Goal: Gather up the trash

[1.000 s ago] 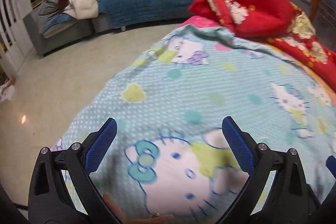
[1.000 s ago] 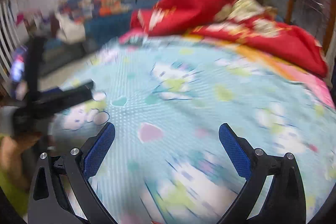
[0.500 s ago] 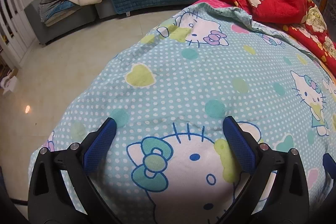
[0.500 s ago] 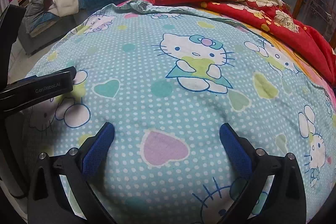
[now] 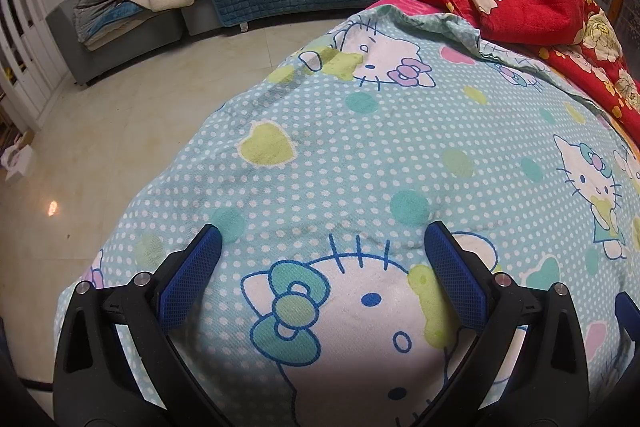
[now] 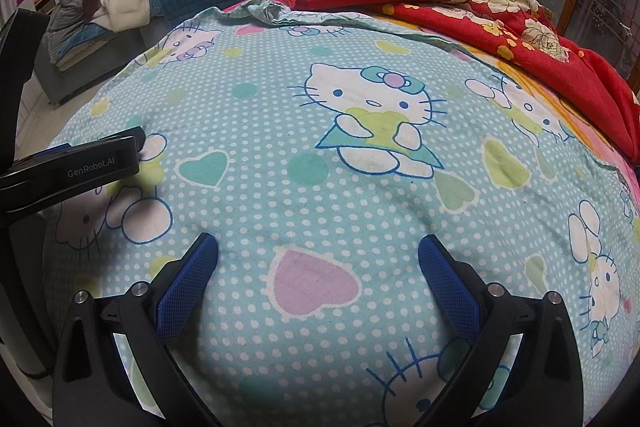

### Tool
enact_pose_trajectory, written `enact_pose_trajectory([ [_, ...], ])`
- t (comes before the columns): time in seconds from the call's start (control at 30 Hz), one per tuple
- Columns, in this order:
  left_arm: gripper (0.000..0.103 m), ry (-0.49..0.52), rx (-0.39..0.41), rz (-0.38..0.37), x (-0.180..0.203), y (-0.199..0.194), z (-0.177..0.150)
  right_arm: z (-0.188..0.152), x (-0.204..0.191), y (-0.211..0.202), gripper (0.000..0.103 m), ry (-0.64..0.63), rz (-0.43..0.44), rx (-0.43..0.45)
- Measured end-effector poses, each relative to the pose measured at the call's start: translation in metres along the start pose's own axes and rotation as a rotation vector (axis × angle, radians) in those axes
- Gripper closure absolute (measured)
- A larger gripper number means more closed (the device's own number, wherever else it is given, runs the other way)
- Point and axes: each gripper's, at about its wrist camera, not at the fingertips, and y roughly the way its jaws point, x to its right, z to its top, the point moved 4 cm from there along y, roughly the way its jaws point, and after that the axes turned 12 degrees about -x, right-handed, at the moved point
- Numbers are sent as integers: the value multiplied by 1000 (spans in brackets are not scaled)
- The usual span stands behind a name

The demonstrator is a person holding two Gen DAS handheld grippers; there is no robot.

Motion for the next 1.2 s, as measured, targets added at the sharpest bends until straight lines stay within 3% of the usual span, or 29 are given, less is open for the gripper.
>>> enact_pose_trajectory([
  [1.2,10,1,0,2,1,11,-4,1,-2,3,5,0,3,0],
])
